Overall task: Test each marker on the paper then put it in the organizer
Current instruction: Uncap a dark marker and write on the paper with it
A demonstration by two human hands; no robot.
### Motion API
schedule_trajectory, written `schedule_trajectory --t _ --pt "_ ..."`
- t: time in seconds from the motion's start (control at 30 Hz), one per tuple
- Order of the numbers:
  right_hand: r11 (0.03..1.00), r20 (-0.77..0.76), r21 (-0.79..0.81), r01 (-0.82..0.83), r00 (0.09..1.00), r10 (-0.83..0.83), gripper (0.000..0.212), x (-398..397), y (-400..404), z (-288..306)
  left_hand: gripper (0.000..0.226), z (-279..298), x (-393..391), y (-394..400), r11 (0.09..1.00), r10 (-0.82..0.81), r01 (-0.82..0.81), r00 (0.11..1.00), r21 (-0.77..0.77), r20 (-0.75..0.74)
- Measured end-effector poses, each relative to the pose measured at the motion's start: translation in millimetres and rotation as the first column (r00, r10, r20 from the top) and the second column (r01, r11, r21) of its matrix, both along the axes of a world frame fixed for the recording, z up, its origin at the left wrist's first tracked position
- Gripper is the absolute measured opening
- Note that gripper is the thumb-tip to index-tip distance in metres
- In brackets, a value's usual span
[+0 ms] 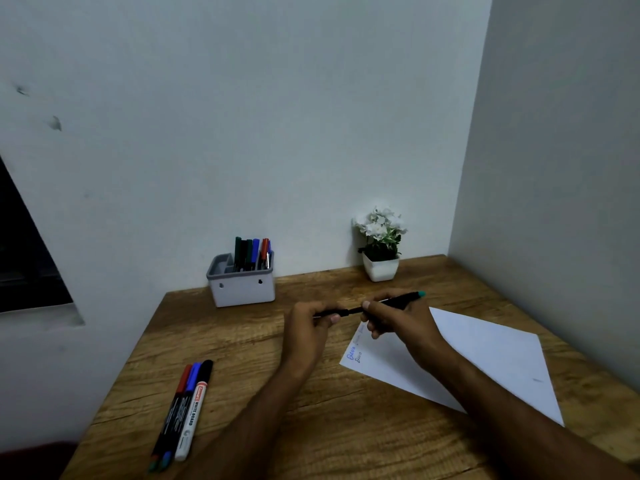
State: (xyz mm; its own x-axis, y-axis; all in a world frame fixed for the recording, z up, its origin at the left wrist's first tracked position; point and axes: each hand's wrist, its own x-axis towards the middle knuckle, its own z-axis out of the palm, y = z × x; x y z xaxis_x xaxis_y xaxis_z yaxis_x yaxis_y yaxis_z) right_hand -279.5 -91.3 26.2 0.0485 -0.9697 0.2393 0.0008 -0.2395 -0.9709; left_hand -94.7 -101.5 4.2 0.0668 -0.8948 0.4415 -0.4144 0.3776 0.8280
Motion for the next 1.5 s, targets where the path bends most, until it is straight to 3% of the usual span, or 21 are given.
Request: schedule_trajectory --t 0.37,0.63,0.77,0.97,1.07,1.13,1.2,1.27,1.5 --pt "0.994 -0.025 -0.109 0.032 0.999 -0.035 0.012 6.3 -0.2 3.8 0.031 10.4 -13.6 12.7 0.993 -0.100 0.096 0.994 -0.070 -0.053" --pt "0.988 -0.035 -0.151 -0.005 0.999 0.000 0.020 20.8 -2.2 1.6 0.023 10.6 -14.4 14.3 0.991 0.063 -0.061 0.998 -0.116 0.020" --pt "0.992 -0.003 -0.128 -0.021 1.000 0.020 0.027 31.9 -7.6 -1.7 0.023 15.4 -0.9 12.7 0.998 0.053 -0.047 0.992 -0.051 0.116" --pt "0.999 0.106 -0.042 -0.027 0.994 0.031 0.013 36.6 -18.3 2.8 0.020 32.6 38.7 10.9 0.987 0.151 -0.157 0.979 0.038 0.135" --pt "0.996 -0.019 -0.058 -0.073 0.997 0.072 0.005 40.4 -20.9 3.6 0.020 37.4 58.2 10.3 0.983 0.163 -0.156 0.984 0.096 -0.074" --pt "0.992 -0.132 -0.048 -0.118 0.985 0.111 0.007 50.9 -21.3 2.2 0.017 40.2 65.9 10.3 0.985 0.137 -0.094 0.936 0.144 -0.325" --pt "0.989 -0.221 -0.043 -0.144 0.966 0.132 0.010 64.9 -23.9 -1.0 0.018 42.6 69.2 9.9 0.985 0.134 -0.063 0.869 0.162 -0.477" --pt "0.983 -0.295 -0.071 -0.167 0.945 0.140 0.009 78.6 -28.5 -4.4 0.018 42.4 70.2 8.7 0.986 0.145 -0.084 0.859 0.144 -0.492" --pt "0.941 -0.560 -0.248 -0.230 0.827 0.054 0.004 127.8 -39.4 -2.1 0.017 35.0 94.0 -2.3 0.974 0.228 -0.222 0.927 0.053 -0.298"
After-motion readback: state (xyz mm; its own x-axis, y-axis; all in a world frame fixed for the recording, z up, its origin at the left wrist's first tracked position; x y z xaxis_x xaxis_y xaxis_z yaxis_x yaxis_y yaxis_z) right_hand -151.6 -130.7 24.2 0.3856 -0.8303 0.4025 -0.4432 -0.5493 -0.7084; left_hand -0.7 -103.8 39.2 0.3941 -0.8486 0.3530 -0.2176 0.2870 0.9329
